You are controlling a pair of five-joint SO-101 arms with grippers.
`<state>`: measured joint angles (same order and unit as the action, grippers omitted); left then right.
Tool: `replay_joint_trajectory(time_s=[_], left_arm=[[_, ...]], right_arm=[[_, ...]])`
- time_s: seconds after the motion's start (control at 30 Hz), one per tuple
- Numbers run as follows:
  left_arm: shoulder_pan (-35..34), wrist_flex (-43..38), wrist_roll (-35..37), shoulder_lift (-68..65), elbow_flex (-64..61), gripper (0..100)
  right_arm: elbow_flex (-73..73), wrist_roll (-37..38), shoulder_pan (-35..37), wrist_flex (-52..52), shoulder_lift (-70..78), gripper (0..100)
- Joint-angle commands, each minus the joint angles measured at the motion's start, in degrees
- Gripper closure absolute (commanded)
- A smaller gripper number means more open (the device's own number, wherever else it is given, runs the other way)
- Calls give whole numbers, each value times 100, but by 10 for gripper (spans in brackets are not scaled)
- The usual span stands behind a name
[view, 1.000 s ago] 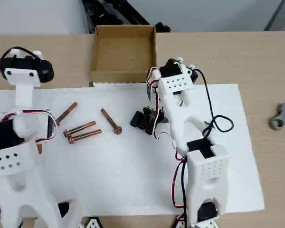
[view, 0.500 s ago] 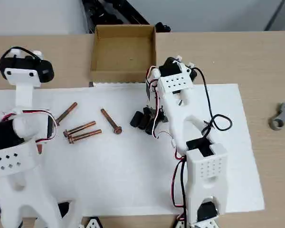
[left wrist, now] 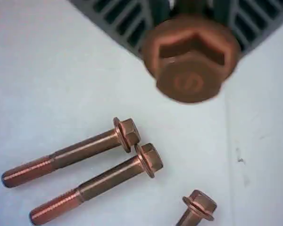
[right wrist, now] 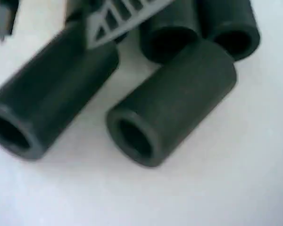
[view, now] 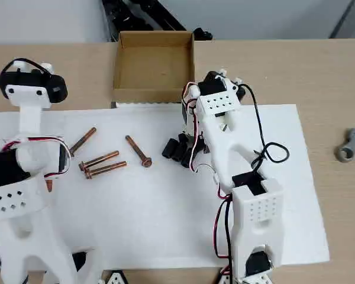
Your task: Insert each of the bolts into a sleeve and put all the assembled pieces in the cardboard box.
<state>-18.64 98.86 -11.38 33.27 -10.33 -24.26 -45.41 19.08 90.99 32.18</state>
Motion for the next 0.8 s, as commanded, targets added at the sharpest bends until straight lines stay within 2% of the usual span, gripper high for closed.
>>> replay_joint_trajectory(time_s=[0.0, 0.27, 0.43, 0.77], left_arm=[[-9, -105, 0, 149, 31, 994], [-9, -97, -9, 158, 31, 994], [-9, -97, -9, 149, 31, 994], [-9, -97, -9, 132, 31, 994]], right_arm=[[-246, 35, 13, 22, -286, 896], [-844, 35, 13, 57, -277, 895], [-818, -281, 4, 48, -215, 894], [-818, -290, -101, 259, 303, 894]])
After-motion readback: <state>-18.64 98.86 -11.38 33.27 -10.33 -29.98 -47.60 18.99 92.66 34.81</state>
